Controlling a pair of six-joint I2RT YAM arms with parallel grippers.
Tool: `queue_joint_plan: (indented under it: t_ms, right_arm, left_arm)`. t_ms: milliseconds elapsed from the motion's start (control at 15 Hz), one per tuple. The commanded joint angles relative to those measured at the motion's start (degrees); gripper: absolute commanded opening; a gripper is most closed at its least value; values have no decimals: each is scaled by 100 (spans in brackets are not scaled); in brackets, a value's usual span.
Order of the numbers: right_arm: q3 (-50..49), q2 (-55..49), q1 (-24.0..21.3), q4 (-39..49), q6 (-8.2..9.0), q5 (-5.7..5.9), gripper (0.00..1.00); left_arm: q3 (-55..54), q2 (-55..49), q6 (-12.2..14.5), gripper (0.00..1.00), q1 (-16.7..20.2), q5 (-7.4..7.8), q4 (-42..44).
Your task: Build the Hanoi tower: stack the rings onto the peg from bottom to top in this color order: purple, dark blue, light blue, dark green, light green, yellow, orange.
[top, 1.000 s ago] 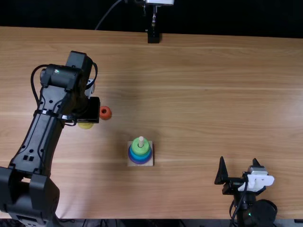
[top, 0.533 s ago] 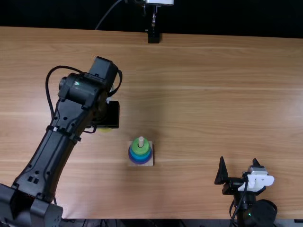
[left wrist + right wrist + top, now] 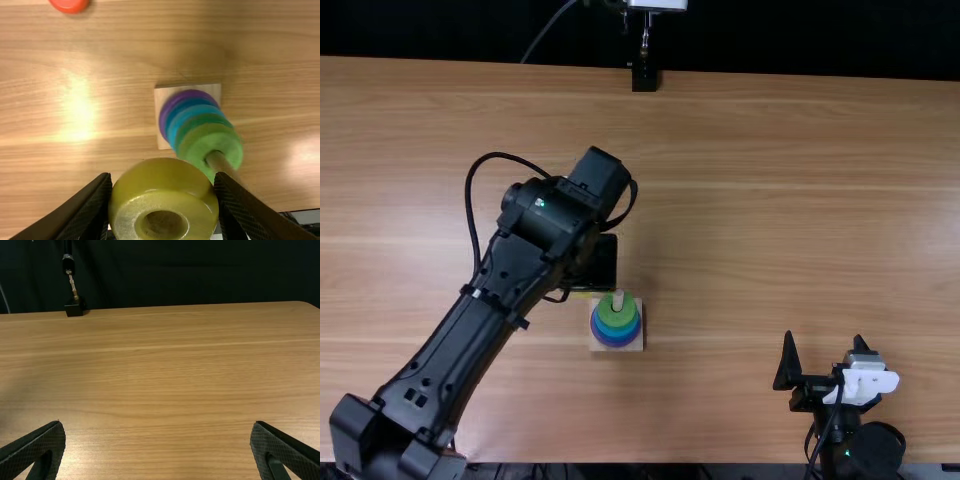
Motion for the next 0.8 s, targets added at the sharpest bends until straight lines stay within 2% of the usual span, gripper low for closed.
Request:
queue_joint_plan:
  t_ms: [0,267,467,733]
  right_arm:
    - [-366,-71,-55,-395,9,49,100]
    - [-366,-71,-55,-395,9,49,100]
    - [-366,-71,-55,-395,9,49,100]
    - [-366,-71,-55,-395,9,49,100]
  left_arm:
    - [352,-201,-398,0,-156,-69,16]
    - [563,-192,-524,0,-314,-69,27]
    - [563,-192,-862,0,-464,-69,37]
    - [625,-192,-914,0,-587,-69,27]
